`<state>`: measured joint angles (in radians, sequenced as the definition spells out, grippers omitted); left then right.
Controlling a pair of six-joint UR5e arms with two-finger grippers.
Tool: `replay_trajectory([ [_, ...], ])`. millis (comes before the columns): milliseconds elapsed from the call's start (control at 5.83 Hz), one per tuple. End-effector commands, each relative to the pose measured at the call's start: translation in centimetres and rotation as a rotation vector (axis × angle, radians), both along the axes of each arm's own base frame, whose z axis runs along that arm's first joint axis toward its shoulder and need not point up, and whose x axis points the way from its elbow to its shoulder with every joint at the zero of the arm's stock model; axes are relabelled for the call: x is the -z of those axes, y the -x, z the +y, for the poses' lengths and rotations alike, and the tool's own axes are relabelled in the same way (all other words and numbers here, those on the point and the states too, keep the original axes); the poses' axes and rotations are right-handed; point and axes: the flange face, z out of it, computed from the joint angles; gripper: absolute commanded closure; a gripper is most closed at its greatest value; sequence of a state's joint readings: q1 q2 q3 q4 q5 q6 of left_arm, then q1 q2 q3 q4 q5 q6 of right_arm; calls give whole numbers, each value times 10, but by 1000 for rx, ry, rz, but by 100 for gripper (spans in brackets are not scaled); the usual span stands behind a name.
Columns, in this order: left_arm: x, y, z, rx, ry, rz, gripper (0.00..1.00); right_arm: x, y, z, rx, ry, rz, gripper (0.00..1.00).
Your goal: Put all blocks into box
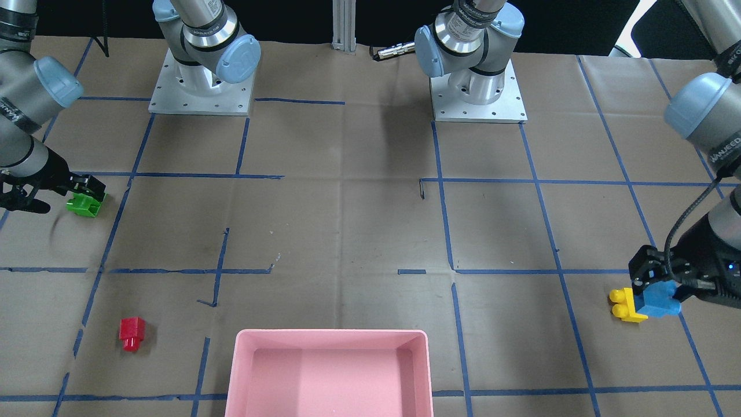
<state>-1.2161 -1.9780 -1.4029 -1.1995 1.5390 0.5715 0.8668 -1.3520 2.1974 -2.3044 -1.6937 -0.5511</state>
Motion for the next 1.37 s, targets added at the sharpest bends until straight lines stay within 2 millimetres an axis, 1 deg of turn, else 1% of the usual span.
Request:
replay_trajectory([
  [0,-15,129,-65,-200,-3,66,81,0,0,0,-1,0,2,12],
  [172,-21,199,-87,-296,-16,154,81,0,0,0,1,1,1,14],
  [343,-15,266,-100,-371,-19,209,81,1,0,0,-1,-1,-4,33],
  [515,-7,336,-94,-392,-24,213,81,1,-1,1,-1,-7,-6,45],
  [687,15,382,-89,-426,-45,219,81,-1,-2,3,-3,-19,-9,62],
  [858,54,395,-101,-423,-25,208,81,-2,-2,2,-3,-16,-6,76],
  [1030,90,402,-112,-421,11,177,81,-5,-1,2,-3,-12,-1,78],
  [1201,102,404,-114,-418,13,170,74,-5,-1,2,-2,-10,0,78],
])
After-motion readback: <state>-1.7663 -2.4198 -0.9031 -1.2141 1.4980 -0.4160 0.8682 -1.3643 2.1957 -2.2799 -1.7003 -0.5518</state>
